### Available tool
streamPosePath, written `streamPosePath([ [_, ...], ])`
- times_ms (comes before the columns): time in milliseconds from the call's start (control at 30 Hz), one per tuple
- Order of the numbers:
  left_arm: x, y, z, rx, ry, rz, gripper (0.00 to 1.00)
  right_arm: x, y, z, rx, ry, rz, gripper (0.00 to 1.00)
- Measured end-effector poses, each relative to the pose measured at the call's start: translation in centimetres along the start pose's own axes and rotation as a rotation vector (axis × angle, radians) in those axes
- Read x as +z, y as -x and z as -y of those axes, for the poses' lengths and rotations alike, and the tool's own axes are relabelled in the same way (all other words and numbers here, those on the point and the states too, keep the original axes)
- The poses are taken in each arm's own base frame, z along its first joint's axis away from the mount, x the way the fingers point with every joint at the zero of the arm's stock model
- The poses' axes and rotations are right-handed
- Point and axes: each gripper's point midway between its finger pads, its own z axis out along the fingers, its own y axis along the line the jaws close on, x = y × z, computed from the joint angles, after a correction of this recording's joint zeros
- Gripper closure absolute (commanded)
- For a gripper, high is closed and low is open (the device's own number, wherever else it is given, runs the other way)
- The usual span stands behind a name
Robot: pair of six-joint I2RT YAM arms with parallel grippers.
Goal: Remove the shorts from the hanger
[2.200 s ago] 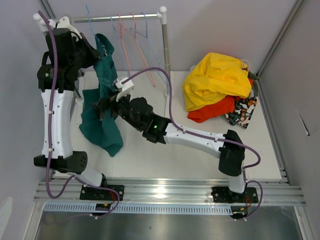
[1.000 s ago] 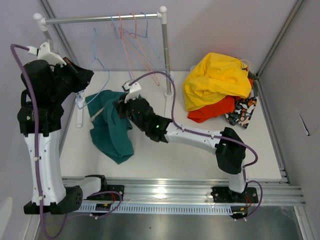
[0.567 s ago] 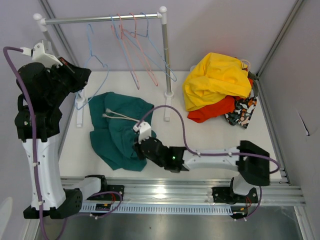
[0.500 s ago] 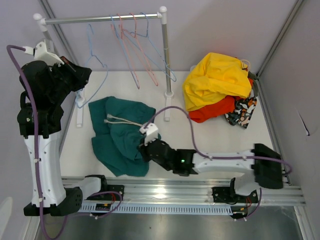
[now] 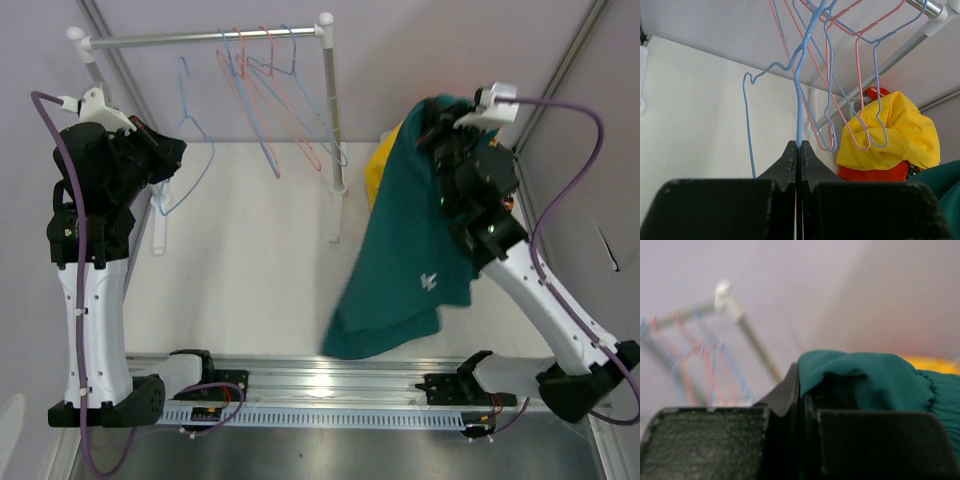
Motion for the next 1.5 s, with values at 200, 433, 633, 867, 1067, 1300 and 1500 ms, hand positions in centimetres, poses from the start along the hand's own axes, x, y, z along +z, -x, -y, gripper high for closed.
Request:
streamPosePath([
  [200,0.2,0.1,0.0,0.008,-0.006,0.006,1.0,11.8,8.8,3.5,-0.063,-0.082,0.202,1.0],
  [433,0.6,-0.1,0.2,0.009,-0.024,0.001,1.0,19.1,16.0,7.3,-0.064,-0.11,0.485,1.0],
  [633,1.1,-0.6,-0.1,0.01,-0.023,-0.005,1.0,21.2,9.1,12.0,-0.079,-0.163,0.413,1.0],
  [867,1.6,-1.4,-0.5,0.006,-0.014,-0.024,1.0,19.0,-15.8,19.6,-0.022,-0.261,-0.014,1.0],
  [1067,1.8,-1.3,-0.5,0.008,-0.017,-0.018,1.0,14.1,-26.7,22.5,0.063,-0.33,-0.215,0.97],
  [1300,3.3,-0.5,-0.3,0.022,-0.019,-0.022,1.0,14.3,-26.7,20.3,0.179,-0.269,-0.263,0.01],
  [1500,4.7,0.9,0.5,0.026,-0.038,-0.012,1.0,11.6,-23.8,18.4,0.206,-0.25,-0.287,0.01],
])
